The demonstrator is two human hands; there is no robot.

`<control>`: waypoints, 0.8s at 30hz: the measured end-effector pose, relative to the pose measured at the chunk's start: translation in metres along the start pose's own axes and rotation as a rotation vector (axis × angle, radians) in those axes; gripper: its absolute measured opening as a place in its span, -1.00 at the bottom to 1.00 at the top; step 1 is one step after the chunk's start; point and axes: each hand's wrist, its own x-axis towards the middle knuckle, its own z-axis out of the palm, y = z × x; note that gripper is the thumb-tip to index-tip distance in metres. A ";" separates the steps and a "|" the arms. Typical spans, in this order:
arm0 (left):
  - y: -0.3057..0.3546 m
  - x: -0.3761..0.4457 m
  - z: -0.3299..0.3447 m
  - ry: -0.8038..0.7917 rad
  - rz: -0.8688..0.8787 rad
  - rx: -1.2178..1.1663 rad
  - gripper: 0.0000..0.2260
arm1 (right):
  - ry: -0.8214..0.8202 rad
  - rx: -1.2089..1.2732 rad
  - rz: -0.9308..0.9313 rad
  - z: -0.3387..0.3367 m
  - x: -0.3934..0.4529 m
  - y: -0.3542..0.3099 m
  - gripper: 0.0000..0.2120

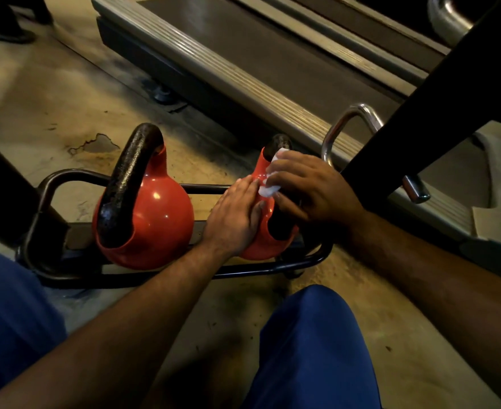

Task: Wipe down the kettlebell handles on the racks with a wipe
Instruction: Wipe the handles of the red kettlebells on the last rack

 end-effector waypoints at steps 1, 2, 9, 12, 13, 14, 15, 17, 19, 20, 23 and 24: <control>-0.001 0.000 0.000 -0.001 0.000 0.002 -0.50 | 0.004 0.020 0.036 0.001 0.000 -0.002 -0.63; 0.000 0.000 0.000 -0.002 0.007 0.005 -0.48 | 0.010 0.040 0.065 0.003 -0.004 -0.008 -0.64; -0.003 0.002 0.000 -0.011 0.015 0.016 -0.40 | 0.007 0.112 -0.027 -0.001 -0.020 0.000 -0.68; -0.003 0.002 0.000 -0.021 0.022 0.015 -0.44 | 0.095 0.184 0.093 0.008 -0.028 -0.015 -0.68; -0.002 0.002 0.000 -0.036 0.008 0.004 -0.47 | 0.098 0.201 0.077 0.013 -0.037 -0.023 -0.68; 0.000 0.002 -0.001 -0.040 -0.003 -0.006 -0.50 | 0.085 0.208 0.042 0.016 -0.046 -0.028 -0.68; 0.001 0.002 -0.002 -0.046 -0.018 -0.016 -0.50 | 0.074 0.206 0.007 0.016 -0.052 -0.028 -0.68; 0.001 0.005 -0.003 -0.065 -0.029 -0.031 -0.49 | 0.104 0.207 0.023 0.013 -0.051 -0.019 -0.67; 0.003 0.007 -0.004 -0.072 -0.020 -0.042 -0.44 | 0.174 0.271 0.133 0.012 -0.046 -0.016 -0.66; 0.002 0.007 -0.004 -0.071 -0.006 -0.047 -0.41 | 0.210 0.296 0.159 0.016 -0.046 -0.020 -0.65; 0.000 0.007 -0.003 -0.096 0.001 -0.034 -0.41 | 0.248 0.292 0.116 0.033 -0.061 -0.038 -0.62; -0.001 0.007 -0.003 -0.102 0.008 -0.032 -0.42 | 0.248 0.287 0.091 0.036 -0.067 -0.038 -0.61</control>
